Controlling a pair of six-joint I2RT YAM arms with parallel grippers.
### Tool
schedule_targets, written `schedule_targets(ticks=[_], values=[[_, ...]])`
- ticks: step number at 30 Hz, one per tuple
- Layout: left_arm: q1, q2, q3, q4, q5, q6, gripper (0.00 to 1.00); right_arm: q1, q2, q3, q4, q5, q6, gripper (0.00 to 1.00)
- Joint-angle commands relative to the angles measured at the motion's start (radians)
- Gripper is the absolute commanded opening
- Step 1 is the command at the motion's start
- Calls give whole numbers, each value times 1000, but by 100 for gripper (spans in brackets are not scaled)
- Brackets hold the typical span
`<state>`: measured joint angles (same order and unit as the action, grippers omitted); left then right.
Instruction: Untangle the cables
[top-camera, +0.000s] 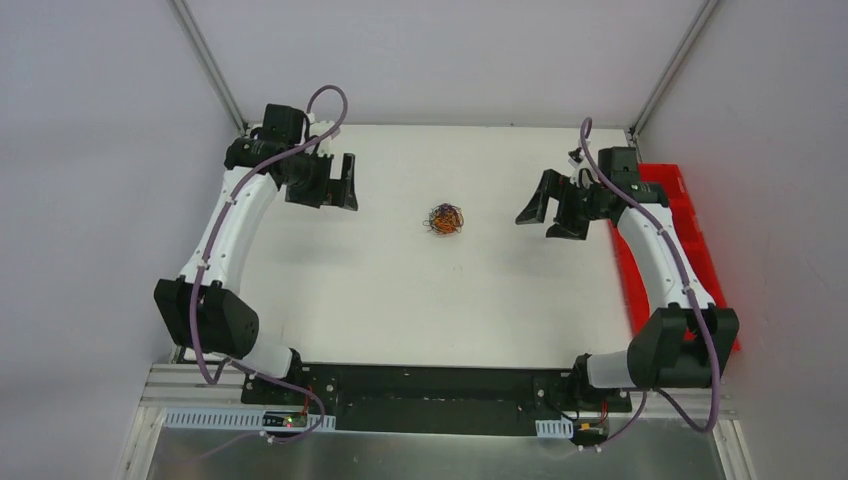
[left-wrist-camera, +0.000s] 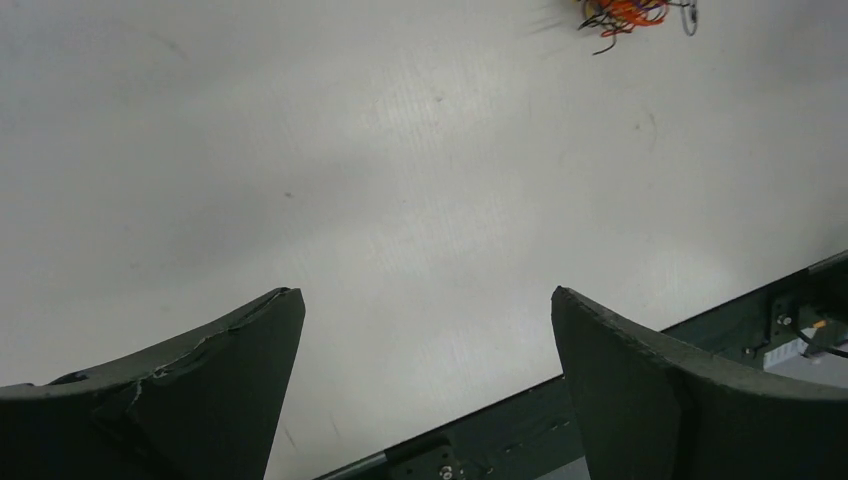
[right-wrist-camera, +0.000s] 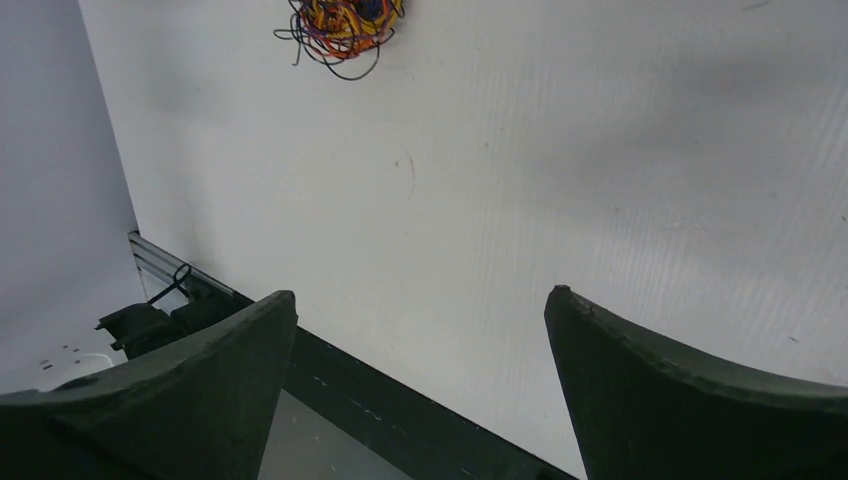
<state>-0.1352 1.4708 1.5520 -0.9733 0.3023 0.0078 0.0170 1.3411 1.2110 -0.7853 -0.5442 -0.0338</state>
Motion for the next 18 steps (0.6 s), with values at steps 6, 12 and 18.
schedule_targets(ticks=[6, 12, 18], values=[[-74, 226, 58, 263, 301, -225, 100, 95, 244, 127, 203, -160, 201, 99], [-125, 448, 59, 462, 411, -391, 100, 143, 429, 152, 408, -194, 358, 97], [-155, 616, 72, 632, 477, -490, 100, 181, 611, 225, 500, -190, 397, 85]])
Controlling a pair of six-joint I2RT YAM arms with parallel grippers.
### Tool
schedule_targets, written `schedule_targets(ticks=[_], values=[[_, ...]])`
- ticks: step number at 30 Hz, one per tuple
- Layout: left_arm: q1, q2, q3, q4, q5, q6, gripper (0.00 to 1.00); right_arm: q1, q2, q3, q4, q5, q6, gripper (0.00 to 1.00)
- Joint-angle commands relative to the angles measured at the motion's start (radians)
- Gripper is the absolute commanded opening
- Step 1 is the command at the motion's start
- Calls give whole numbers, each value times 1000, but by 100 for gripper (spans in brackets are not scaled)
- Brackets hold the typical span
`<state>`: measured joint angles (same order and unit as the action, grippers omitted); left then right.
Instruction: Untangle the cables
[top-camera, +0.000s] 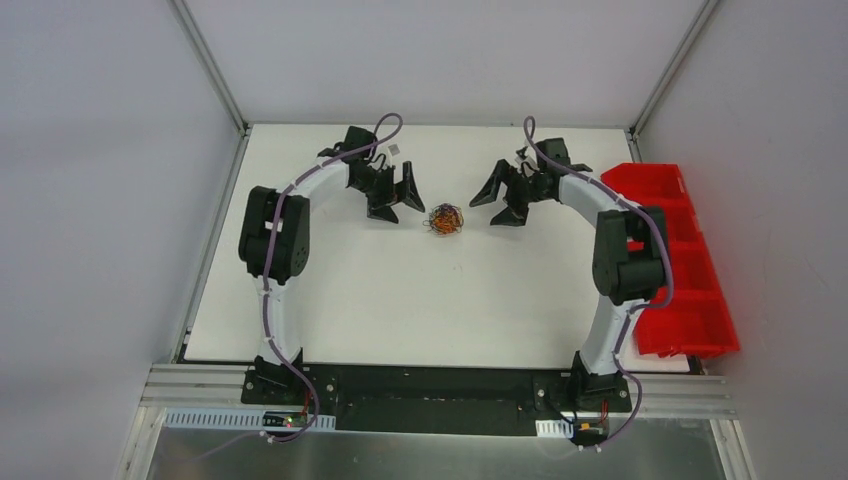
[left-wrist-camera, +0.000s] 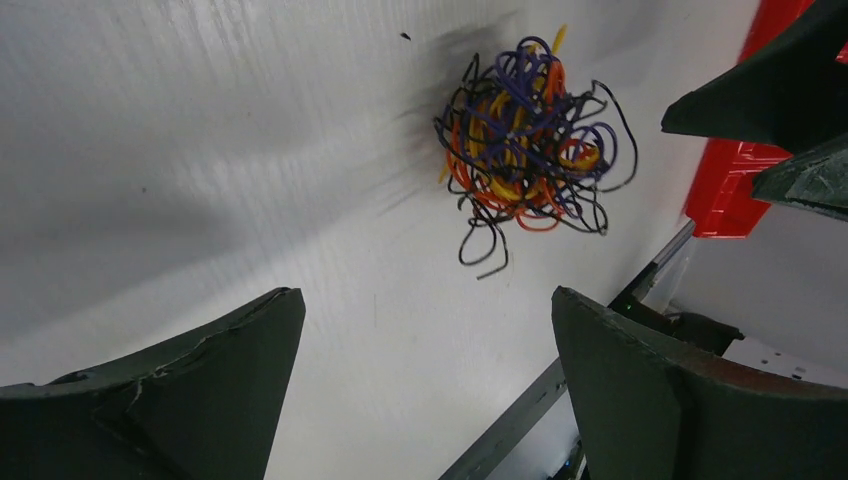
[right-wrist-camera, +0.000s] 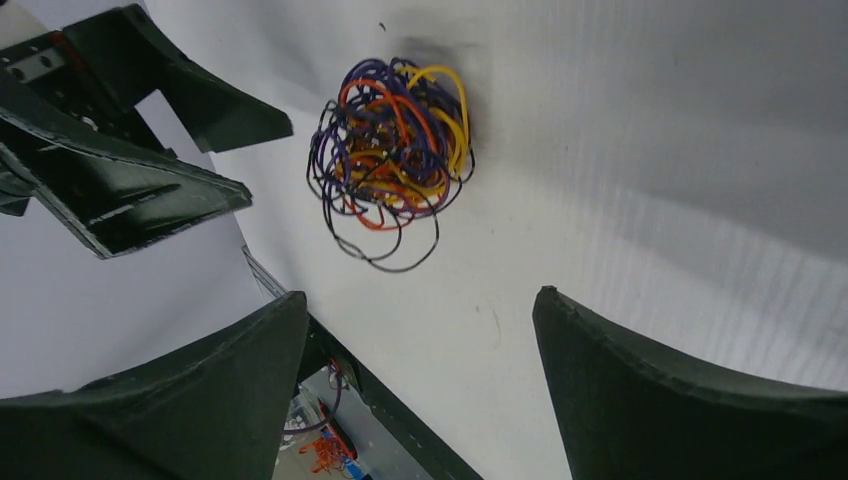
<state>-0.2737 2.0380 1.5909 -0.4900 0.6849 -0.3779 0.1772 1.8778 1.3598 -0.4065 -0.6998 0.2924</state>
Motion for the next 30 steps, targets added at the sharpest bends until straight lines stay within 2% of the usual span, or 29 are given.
schedule_targets(ticks=[1, 5, 9, 12, 16, 19, 23, 24, 30], values=[[-20, 64, 27, 164, 100, -112, 100, 26, 100, 79, 141, -38, 82, 82], [-33, 110, -27, 253, 125, -160, 90, 51, 184, 83, 215, -53, 116, 73], [-41, 167, -73, 404, 193, -254, 74, 72, 233, 63, 292, -53, 144, 69], [-63, 212, -69, 464, 208, -307, 70, 87, 256, 56, 346, -43, 149, 64], [-86, 252, -45, 487, 208, -324, 60, 109, 291, 62, 392, -35, 167, 51], [-91, 226, -57, 487, 215, -324, 41, 111, 279, 63, 384, -44, 166, 35], [-75, 99, -119, 453, 226, -260, 0, 95, 155, 30, 295, -35, 81, 6], [-63, 55, -140, 430, 217, -240, 0, 89, 117, 21, 265, -23, 53, 0], [52, -207, -230, 252, 123, -78, 0, -8, -93, -36, 64, 77, -84, 0]])
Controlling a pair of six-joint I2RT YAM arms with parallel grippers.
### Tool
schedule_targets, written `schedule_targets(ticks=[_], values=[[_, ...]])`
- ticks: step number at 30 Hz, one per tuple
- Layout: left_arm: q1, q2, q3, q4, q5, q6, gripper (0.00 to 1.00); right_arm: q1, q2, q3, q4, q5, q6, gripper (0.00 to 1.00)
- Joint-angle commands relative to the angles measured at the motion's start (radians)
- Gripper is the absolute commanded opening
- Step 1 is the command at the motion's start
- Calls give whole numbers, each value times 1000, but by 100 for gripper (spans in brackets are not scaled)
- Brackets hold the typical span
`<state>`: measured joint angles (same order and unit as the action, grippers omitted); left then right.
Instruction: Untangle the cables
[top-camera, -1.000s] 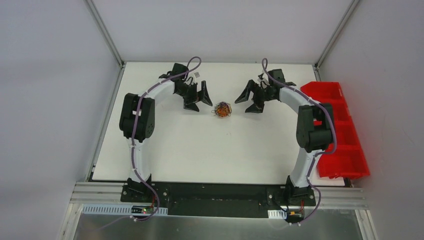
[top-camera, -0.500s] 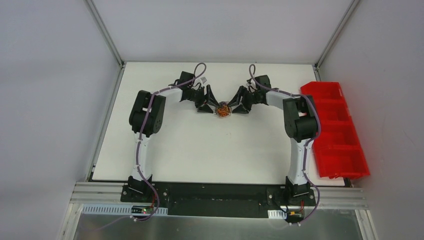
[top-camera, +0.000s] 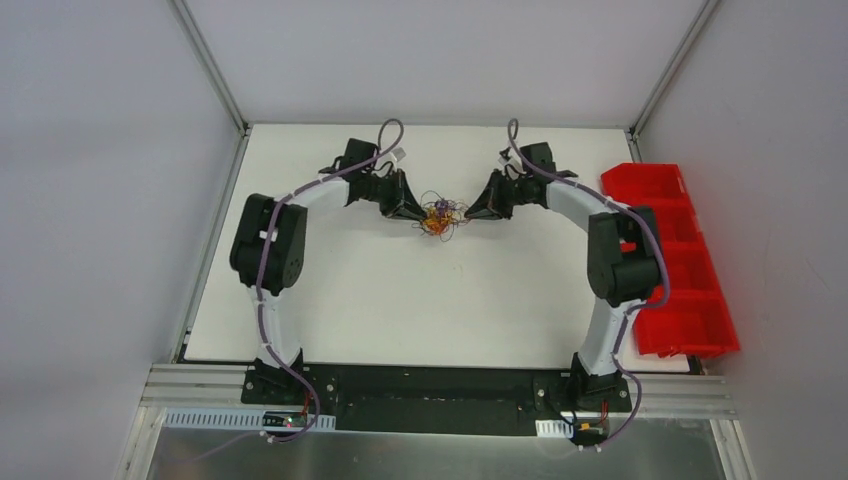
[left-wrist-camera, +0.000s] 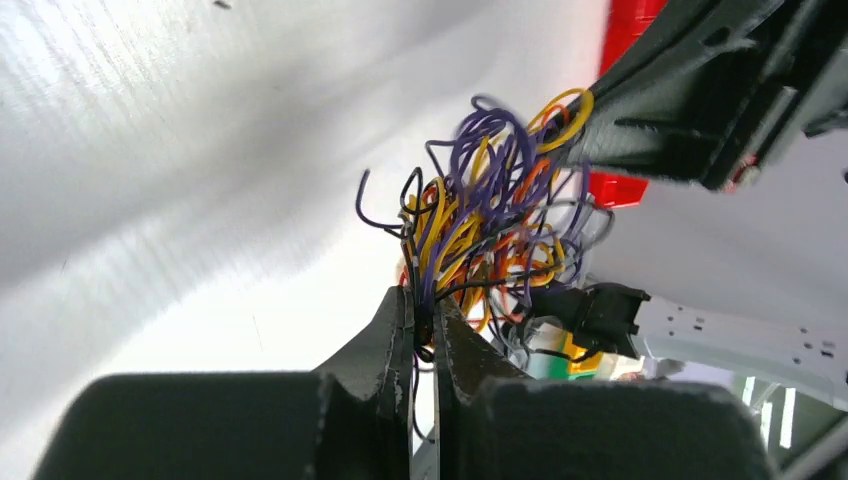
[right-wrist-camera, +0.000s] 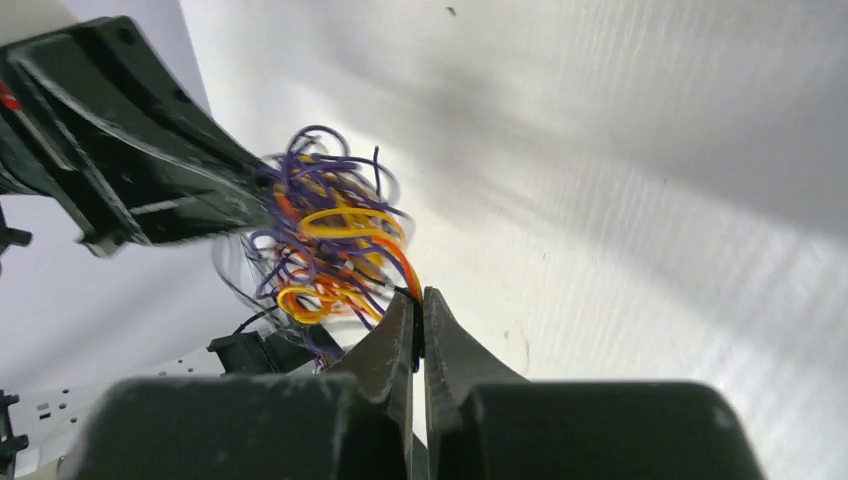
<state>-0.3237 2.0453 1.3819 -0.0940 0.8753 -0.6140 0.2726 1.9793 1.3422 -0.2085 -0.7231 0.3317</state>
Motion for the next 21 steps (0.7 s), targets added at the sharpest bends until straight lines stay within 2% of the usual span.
schedule_targets(ticks=[1, 9, 16, 21], values=[[122, -248, -23, -180, -74, 181, 0, -129, -228, -27, -154, 125, -134, 0], [294, -425, -8, -448, -157, 370, 0, -282, -407, -48, -280, 250, -215, 0], [454, -498, -23, -570, -188, 488, 0, -448, -464, -23, -343, 249, -256, 0], [521, -516, -30, -610, -208, 533, 0, -471, -484, -12, -384, 244, -301, 0]])
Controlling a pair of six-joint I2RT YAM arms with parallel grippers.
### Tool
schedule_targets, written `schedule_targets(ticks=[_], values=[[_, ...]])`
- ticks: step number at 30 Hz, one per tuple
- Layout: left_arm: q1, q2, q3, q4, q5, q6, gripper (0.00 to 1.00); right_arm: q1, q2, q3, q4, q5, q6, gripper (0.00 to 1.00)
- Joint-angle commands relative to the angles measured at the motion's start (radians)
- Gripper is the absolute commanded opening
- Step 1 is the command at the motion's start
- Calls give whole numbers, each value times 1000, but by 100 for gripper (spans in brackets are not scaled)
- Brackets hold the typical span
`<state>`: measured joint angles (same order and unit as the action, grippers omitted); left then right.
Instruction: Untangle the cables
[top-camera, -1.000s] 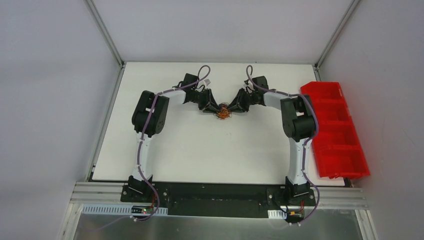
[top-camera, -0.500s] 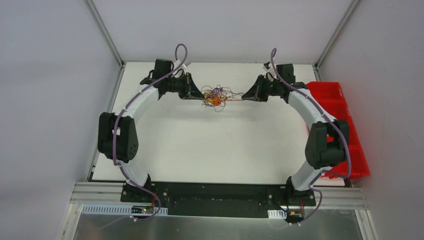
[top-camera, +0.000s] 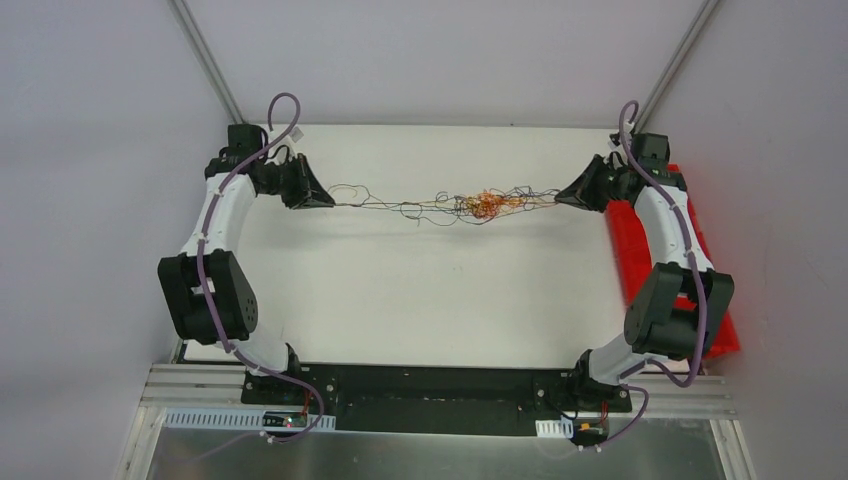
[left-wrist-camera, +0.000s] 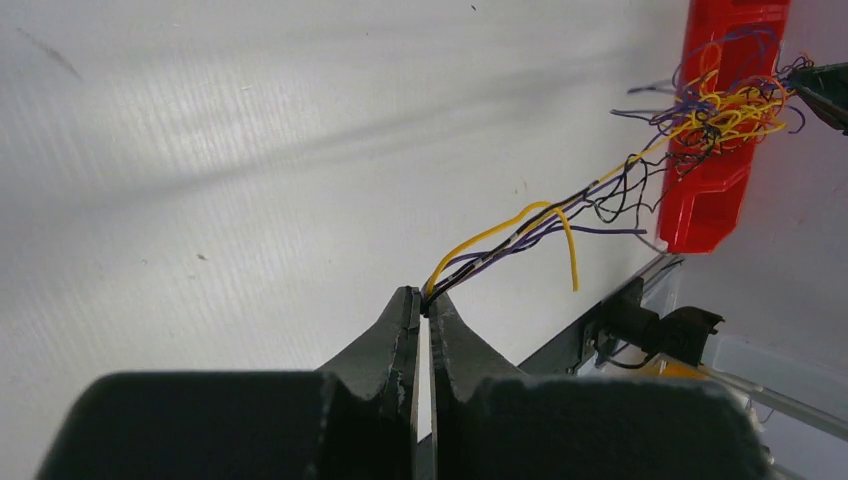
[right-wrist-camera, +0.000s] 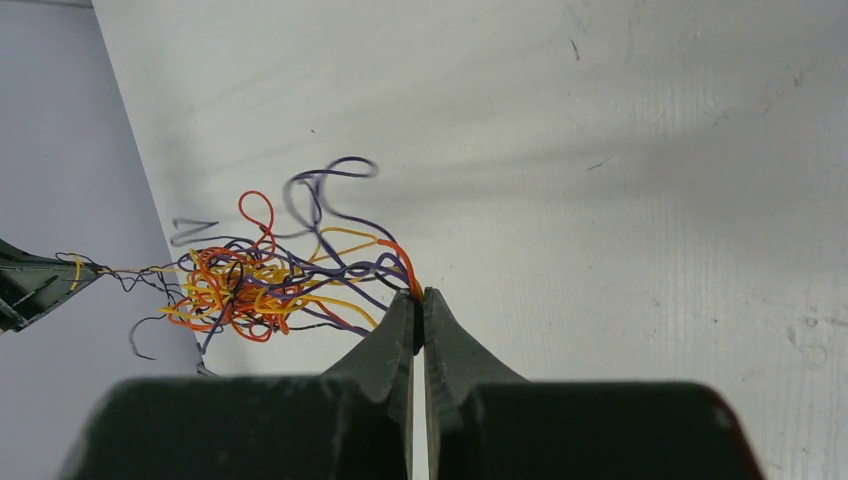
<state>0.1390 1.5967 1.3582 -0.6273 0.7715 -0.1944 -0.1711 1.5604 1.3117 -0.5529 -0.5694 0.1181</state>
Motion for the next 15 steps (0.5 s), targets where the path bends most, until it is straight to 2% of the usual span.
schedule_targets(ticks=[1, 7, 11, 15], values=[[79, -72, -6, -80, -105, 115, 0, -35, -71, 19, -44, 93, -97, 0], [227, -78, 2, -118, -223, 183, 0, -146, -75, 50, -81, 78, -165, 0], [320, -38, 9, -149, -247, 273, 0, -194, -52, 84, -132, 33, -200, 0], [347, -14, 0, -154, -272, 324, 0, -198, -50, 98, -158, -24, -203, 0]])
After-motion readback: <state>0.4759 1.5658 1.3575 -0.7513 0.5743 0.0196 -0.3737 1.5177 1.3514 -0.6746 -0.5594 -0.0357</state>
